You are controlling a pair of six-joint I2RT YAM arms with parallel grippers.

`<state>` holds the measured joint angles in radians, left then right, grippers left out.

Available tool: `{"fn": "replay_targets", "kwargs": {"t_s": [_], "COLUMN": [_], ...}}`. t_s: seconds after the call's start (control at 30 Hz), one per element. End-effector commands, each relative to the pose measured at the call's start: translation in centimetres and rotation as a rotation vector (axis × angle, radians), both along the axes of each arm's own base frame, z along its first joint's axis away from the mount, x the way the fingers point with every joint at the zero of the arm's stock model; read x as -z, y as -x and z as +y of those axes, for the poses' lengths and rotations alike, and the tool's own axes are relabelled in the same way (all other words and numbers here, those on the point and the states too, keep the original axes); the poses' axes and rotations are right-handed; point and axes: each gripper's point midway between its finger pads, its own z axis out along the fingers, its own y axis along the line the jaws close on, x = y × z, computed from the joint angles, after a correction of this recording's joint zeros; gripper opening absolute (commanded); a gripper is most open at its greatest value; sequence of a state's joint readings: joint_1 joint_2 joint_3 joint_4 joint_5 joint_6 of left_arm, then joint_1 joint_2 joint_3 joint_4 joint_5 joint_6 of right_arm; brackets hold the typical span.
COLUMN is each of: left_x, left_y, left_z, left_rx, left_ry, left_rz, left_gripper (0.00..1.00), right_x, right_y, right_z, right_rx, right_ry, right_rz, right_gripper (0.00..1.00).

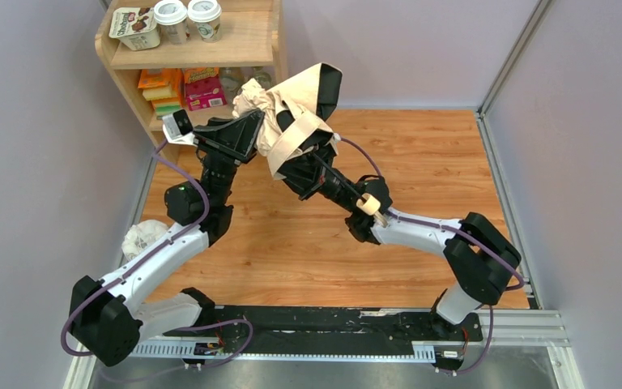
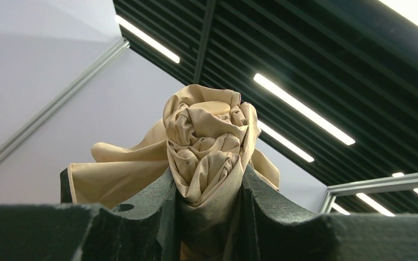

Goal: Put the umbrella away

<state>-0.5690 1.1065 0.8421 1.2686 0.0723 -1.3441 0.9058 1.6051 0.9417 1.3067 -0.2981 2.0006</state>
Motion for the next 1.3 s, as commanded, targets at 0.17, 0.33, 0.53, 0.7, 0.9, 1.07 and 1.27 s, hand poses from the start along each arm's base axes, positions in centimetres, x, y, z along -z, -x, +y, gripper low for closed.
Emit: {"fn": "replay_targets", "kwargs": {"t_s": [0.17,0.33,0.53,0.7,0.9,1.07,1.27], "left_x": [0.2,3.3,10.4,14.9,21.3,26.1,27.8], "left_y": [3.6,2.9,0.1,-0.5,-1.0,-2.3,-3.1], "left_z": [0.6,-0.6,-2.0,-3.6,-4.6,-2.0,-1.1], "left_rx": [0.196,0.263,0.267,0.263,0.237,0.033,-0.055], "left_ry": [0.140,0.115,0.042,-0.102,-0.258,-0.278,-0.311], "left_rz": [-0.028,0.069,0.325,0.471,0.626,0.720,0.750], "left_gripper": [0.00,0.00,0.00,0.00,0.00,0.00,0.00], "right_x": [-2.8,-0.7,1.8,3.0,4.2,5.9,7.3], "right_y": [-4.9,-8.3,-10.0,-8.9,-7.6,-6.4,-3.9], "right_z": [-7.1,-8.8,-12.0,-12.7,-12.2,-12.6,-12.0], "right_rx": [-0.070,0.088,0.237,0.296,0.280,0.330,0.367], "right_ry": [-0.134,-0.050,0.054,0.132,0.232,0.296,0.339], "right_rz": [-0.006,-0.089,-0.173,-0.270,-0.344,-0.339,-0.335], "right_gripper": [0.00,0.00,0.00,0.00,0.00,0.00,0.00]}}
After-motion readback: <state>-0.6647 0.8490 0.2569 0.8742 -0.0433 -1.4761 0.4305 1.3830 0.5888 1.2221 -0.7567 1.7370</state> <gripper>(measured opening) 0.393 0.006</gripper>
